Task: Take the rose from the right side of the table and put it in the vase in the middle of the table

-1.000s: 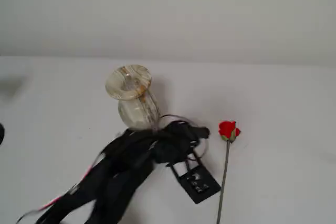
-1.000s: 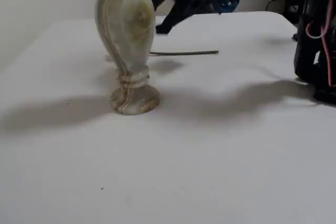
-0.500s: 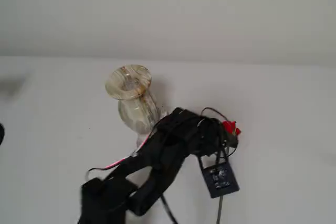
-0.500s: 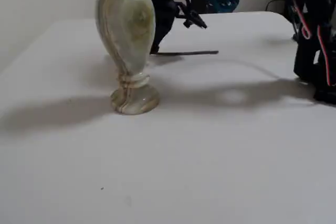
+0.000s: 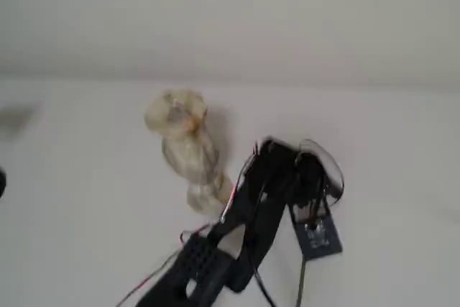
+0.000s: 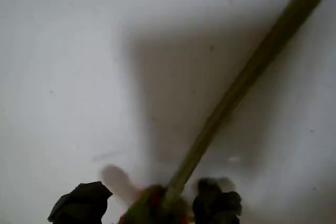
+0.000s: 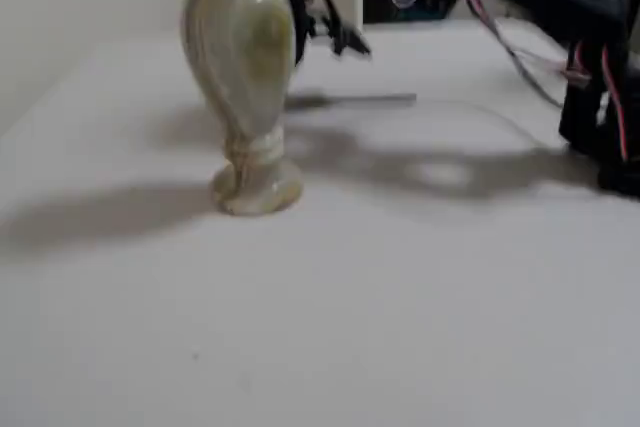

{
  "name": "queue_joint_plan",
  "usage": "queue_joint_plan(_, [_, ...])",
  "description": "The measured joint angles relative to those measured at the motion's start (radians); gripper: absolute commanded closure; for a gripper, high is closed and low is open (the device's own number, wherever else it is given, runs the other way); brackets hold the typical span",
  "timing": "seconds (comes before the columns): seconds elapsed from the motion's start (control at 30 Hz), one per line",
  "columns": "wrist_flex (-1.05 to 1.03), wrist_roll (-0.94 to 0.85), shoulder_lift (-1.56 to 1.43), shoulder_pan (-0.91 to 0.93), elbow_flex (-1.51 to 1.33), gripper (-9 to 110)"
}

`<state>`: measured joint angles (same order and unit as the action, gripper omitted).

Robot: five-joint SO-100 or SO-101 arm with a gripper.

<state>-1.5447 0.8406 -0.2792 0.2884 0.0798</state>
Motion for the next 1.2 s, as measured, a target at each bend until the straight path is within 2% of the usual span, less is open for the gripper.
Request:
queue_joint_plan(0.1, [-0.003,0.000,0.023,-0.012,0.052,83])
queue_joint_plan(0.23, [-0.002,0.000,0.043,-0.021,0.074,97])
queue_joint_plan(0.37, [-0.008,0.000,0.046,-0.020,0.081,101])
queue_joint_plan(0.83, [-0.041,0.000,0.048,-0.015,0.110,102])
queue_joint_plan(1.2, [-0.055,0.020,-0.261,-0.012,0.109,102])
